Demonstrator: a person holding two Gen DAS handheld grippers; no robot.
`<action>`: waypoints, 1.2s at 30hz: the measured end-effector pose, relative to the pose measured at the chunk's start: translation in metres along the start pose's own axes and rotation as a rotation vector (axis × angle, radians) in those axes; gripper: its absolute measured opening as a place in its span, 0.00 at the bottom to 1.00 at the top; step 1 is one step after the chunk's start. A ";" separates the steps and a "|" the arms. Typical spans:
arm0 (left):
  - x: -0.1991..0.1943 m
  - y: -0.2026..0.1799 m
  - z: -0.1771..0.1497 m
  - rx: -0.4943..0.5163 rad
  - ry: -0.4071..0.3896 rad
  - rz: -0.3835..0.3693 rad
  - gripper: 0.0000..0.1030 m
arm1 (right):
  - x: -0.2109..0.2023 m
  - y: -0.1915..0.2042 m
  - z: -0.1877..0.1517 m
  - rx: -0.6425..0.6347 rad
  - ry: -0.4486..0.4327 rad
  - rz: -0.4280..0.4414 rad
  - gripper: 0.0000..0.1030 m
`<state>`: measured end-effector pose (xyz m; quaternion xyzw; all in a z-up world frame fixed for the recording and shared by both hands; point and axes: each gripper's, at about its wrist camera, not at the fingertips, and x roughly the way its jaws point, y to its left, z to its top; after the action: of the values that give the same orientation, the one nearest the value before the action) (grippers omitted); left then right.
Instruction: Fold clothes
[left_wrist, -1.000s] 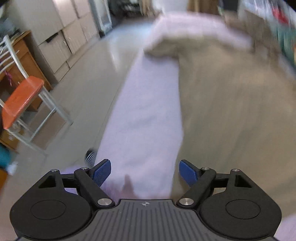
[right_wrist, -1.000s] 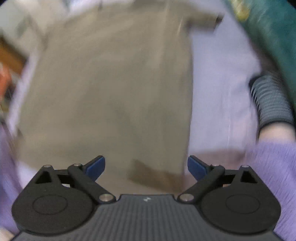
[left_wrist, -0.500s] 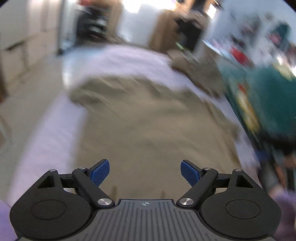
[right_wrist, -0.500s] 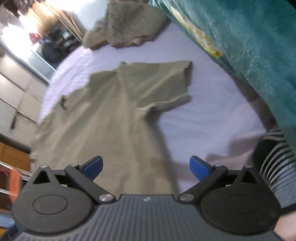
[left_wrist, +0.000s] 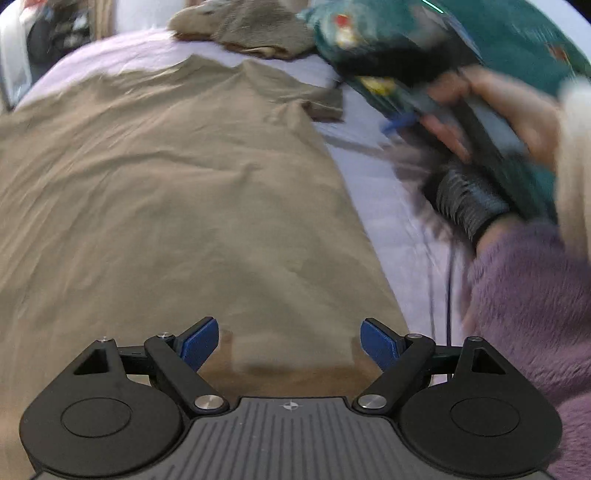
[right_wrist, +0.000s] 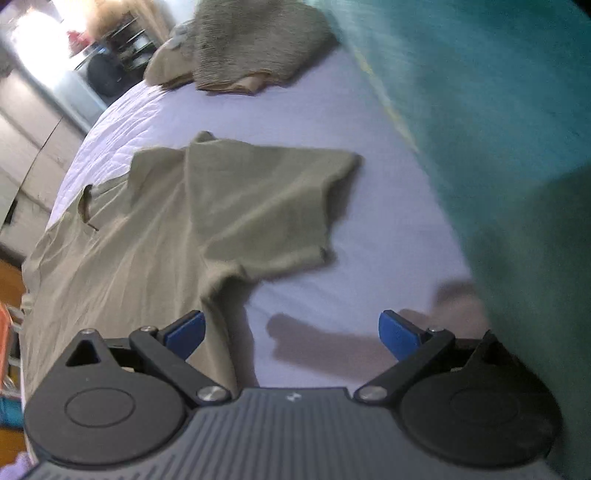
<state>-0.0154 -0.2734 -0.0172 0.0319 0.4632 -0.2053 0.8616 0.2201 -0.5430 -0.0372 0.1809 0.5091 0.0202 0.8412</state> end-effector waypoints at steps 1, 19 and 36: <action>0.003 -0.006 -0.001 0.008 0.014 0.008 0.83 | 0.005 0.004 0.007 -0.017 0.001 -0.010 0.98; 0.045 -0.050 -0.008 0.122 0.062 0.117 0.83 | 0.059 0.012 0.029 -0.225 -0.076 -0.071 0.88; 0.006 -0.016 -0.006 -0.012 -0.041 0.011 0.06 | 0.038 0.052 0.030 -0.287 -0.105 -0.027 0.14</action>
<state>-0.0236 -0.2888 -0.0239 0.0252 0.4466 -0.1987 0.8721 0.2722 -0.4942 -0.0401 0.0528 0.4587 0.0721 0.8841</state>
